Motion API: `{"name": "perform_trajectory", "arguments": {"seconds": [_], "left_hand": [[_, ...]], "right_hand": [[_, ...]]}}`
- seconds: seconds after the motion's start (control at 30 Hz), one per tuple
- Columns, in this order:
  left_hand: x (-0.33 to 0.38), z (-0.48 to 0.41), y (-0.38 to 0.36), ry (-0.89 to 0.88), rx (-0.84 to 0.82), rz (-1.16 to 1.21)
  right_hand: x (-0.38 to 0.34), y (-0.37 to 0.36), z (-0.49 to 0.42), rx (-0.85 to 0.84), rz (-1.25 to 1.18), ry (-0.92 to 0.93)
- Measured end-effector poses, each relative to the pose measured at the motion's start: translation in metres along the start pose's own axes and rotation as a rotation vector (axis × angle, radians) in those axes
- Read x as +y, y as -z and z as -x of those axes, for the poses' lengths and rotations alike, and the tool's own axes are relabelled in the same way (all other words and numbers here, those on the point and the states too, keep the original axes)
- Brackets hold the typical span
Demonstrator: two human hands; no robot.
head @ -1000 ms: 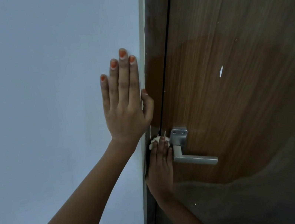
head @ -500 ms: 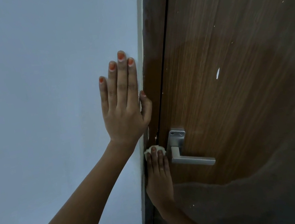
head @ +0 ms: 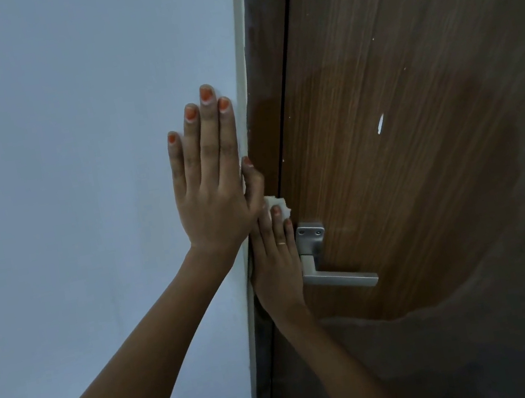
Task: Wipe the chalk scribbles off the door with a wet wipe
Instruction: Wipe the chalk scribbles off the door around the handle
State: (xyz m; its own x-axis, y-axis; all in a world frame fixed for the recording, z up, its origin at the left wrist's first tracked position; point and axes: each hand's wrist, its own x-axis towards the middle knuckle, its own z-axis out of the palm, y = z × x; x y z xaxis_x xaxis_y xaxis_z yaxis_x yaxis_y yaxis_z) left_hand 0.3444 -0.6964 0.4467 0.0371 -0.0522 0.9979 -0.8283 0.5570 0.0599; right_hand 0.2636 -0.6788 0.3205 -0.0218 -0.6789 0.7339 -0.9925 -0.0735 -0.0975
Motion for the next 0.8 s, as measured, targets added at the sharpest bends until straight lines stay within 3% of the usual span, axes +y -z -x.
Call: {"name": "perform_trajectory", "arguments": {"seconds": [0.07, 0.27, 0.43, 0.57, 0.7, 0.8], "left_hand": [[0.0, 0.0, 0.0, -0.004, 0.0, -0.002], [-0.001, 0.0, 0.0, -0.009, -0.001, -0.008], [-0.001, -0.001, 0.0, -0.009, -0.003, -0.01], [0.0, -0.001, 0.0, 0.0, -0.01, -0.024], [0.001, -0.001, 0.001, -0.008, -0.001, -0.011], [0.0, -0.002, 0.0, -0.034, 0.001, -0.022]], "right_hand": [[0.002, -0.007, 0.019, -0.033, 0.017, 0.021], [0.008, -0.016, 0.067, -0.34, 0.175, 0.025], [0.002, -0.001, 0.038, -0.193, 0.163, 0.019], [-0.009, 0.03, -0.01, -0.126, -0.008, -0.007], [0.003, 0.058, -0.049, 0.027, -0.096, 0.119], [0.008, 0.057, -0.045, -0.032, -0.162, 0.131]]}}
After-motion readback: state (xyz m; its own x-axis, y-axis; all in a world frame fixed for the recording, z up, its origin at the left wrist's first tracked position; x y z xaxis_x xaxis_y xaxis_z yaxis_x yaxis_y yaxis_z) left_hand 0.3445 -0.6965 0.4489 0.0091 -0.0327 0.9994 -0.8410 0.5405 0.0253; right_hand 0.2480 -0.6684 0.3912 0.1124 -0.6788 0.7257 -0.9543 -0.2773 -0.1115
